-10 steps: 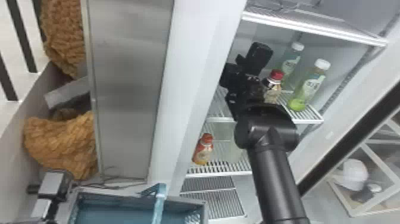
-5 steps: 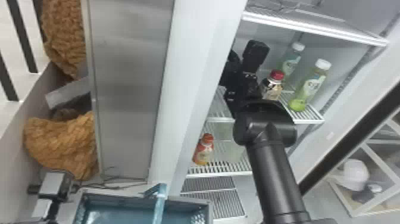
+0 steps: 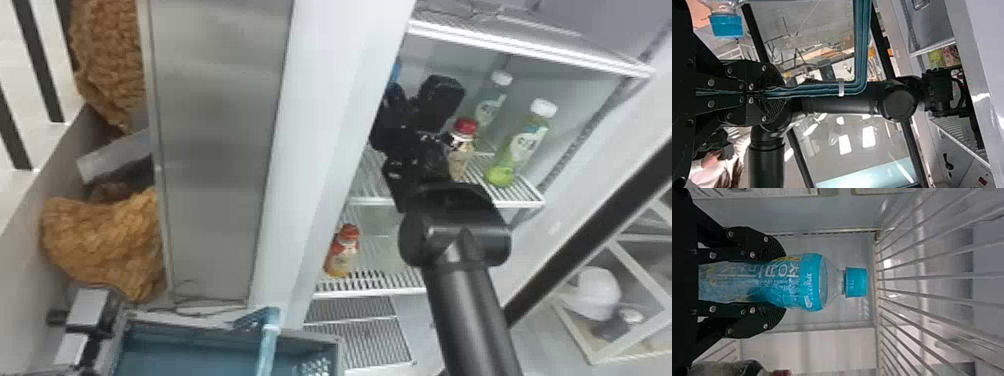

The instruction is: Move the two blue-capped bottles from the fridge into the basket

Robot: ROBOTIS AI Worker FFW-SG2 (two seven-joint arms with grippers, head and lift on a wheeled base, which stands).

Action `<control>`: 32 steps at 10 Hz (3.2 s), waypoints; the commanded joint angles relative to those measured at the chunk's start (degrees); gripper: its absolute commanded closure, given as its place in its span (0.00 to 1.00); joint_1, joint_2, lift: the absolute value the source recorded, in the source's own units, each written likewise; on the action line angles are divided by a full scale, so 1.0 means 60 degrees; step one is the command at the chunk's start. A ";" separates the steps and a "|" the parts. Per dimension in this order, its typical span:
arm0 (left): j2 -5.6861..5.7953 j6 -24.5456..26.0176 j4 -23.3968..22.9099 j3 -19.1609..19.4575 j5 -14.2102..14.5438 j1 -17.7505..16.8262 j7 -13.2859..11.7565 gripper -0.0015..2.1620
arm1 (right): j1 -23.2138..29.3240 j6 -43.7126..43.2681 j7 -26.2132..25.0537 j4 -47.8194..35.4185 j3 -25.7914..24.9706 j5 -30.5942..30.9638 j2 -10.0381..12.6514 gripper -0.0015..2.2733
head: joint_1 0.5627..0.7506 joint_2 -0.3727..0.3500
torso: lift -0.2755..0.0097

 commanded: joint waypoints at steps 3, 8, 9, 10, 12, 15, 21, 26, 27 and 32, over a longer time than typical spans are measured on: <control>-0.0015 0.0005 -0.0003 -0.0018 0.0001 0.0023 -0.0001 0.56 | 0.1173 0.0400 -0.0100 -0.1881 -0.0019 -0.0309 -0.0183 0.56 | 0.43 0.03 | 0.70; -0.0029 0.0005 0.0021 -0.0018 -0.0018 0.0023 -0.0001 0.56 | 0.3095 0.1454 -0.0203 -0.4342 -0.0343 -0.0652 -0.0300 0.56 | 0.65 0.03 | 0.70; -0.0029 0.0005 -0.0003 -0.0018 -0.0018 0.0023 -0.0001 0.56 | 0.3399 0.1548 -0.0203 -0.4693 -0.0400 -0.0804 -0.0315 0.56 | 0.69 0.03 | 0.70; -0.0044 0.0005 0.0021 -0.0018 -0.0018 0.0023 -0.0001 0.56 | 0.3704 0.1571 -0.0203 -0.5022 -0.0457 -0.0938 -0.0344 0.56 | 0.70 0.03 | 0.70; -0.0044 0.0005 0.0021 -0.0037 -0.0037 0.0023 0.0014 0.56 | 0.4337 0.1665 -0.0203 -0.5772 -0.0591 -0.0976 -0.0374 0.56 | 0.70 0.03 | 0.70; -0.0059 0.0005 0.0044 -0.0056 -0.0037 0.0023 0.0014 0.56 | 0.5298 0.1876 -0.0203 -0.6803 -0.1029 -0.1033 -0.0374 0.56 | 0.70 0.03 | 0.70; -0.0059 0.0005 0.0232 -0.0132 -0.0056 0.0000 0.0043 0.56 | 0.7829 0.2392 -0.0100 -0.9029 -0.1295 -0.1852 -0.0491 0.56 | 0.70 0.03 | 0.70; 0.0000 0.0005 0.0325 -0.0208 -0.0018 0.0023 0.0058 0.56 | 0.9563 0.3071 0.0574 -1.0295 -0.0972 -0.2442 -0.0593 0.56 | 0.70 0.03 | 0.70; 0.0000 0.0005 0.0349 -0.0208 0.0001 0.0023 0.0058 0.56 | 0.9868 0.3259 0.0720 -1.0529 -0.0762 -0.2633 -0.0667 0.56 | 0.70 0.03 | 0.70; -0.0029 0.0005 0.0325 0.0154 0.0020 0.0023 0.0058 0.56 | 1.1392 0.3751 0.1335 -1.1279 -0.0438 -0.3109 -0.0696 0.56 | 0.70 0.06 | 0.70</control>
